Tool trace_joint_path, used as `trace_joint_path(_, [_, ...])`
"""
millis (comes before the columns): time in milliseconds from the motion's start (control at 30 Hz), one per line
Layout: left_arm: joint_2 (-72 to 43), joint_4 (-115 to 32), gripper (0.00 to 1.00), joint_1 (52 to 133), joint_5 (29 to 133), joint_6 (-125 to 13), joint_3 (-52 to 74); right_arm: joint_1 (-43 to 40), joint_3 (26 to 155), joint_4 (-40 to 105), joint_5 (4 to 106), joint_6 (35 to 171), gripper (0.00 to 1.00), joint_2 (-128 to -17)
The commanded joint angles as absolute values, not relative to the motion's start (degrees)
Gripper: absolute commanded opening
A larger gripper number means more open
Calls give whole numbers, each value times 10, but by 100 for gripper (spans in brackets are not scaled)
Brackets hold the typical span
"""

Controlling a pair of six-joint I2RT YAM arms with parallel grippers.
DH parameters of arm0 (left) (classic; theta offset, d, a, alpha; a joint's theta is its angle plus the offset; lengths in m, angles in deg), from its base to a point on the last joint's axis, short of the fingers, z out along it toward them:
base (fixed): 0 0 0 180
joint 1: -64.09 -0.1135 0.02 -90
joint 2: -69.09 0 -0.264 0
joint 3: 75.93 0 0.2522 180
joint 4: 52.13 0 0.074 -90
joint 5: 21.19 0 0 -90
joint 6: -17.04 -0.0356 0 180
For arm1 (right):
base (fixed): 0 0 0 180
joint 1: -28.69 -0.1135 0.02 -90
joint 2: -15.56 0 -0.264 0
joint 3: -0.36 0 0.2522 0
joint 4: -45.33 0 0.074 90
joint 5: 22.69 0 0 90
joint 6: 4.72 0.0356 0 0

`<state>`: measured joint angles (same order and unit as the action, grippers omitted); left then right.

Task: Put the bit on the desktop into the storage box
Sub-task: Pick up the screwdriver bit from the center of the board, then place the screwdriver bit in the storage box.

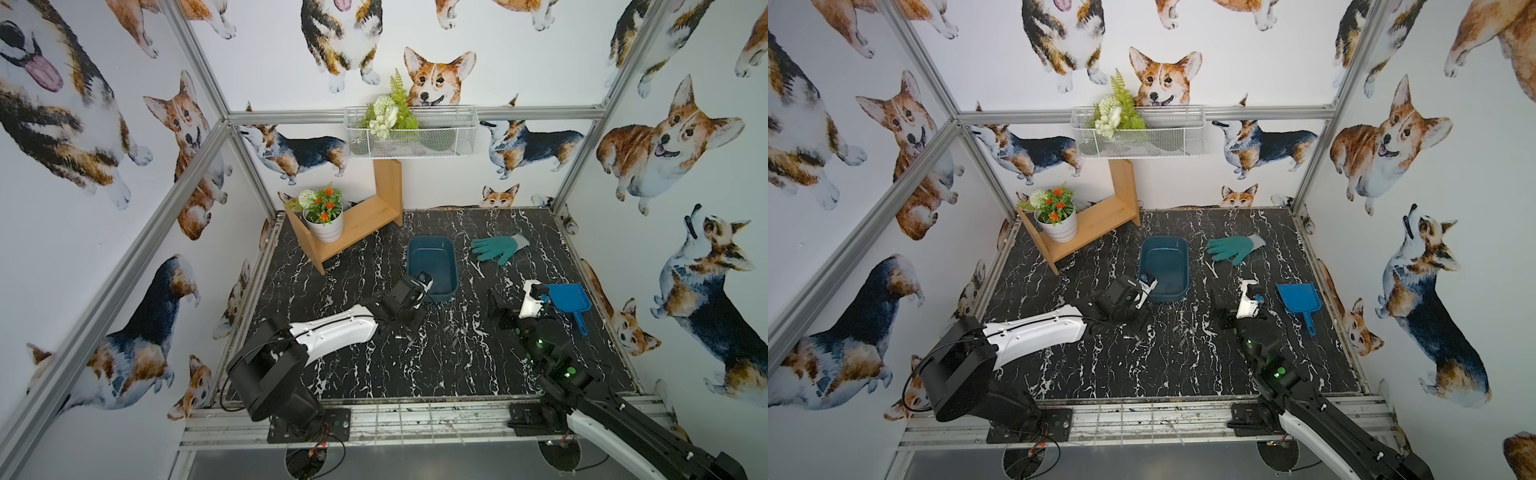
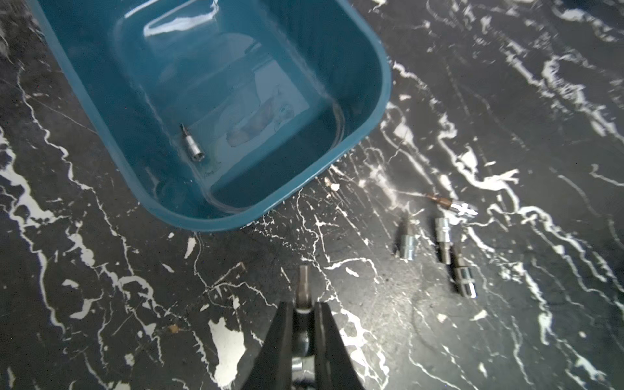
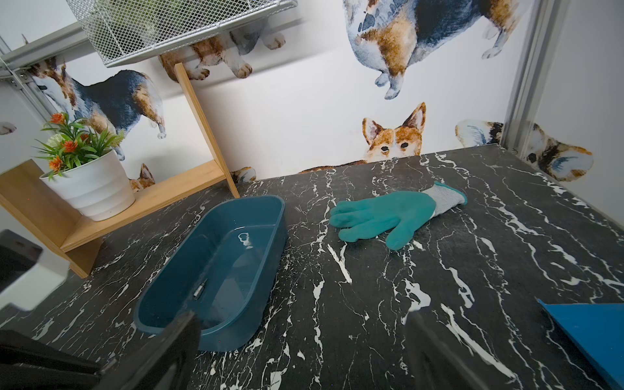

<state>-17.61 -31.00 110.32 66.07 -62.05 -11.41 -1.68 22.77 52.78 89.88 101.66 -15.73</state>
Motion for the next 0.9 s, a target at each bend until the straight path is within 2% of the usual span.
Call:
trace_joint_path(0, [-158,-301,12,1100,662,-609,-90,-18,227,545,906,1019,100,-160])
trace_joint_path(200, [-180,-320,8,1066,679,-600,-29,-18,228,549,901,1020,100,-169])
trace_joint_path(433, [-291,-363,8,1001,749,-590,61,-18,228,551,897,1019,100,-176])
trace_joint_path(700, [-400,-385,7,975,768,-581,151,-18,230,550,893,1019,100,-177])
trace_joint_path(733, [-407,-385,8,974,767,-581,159,-18,231,550,892,1019,100,-177])
trace_joint_path(867, [-416,-384,35,972,762,-574,173,-18,233,548,887,1019,100,-180])
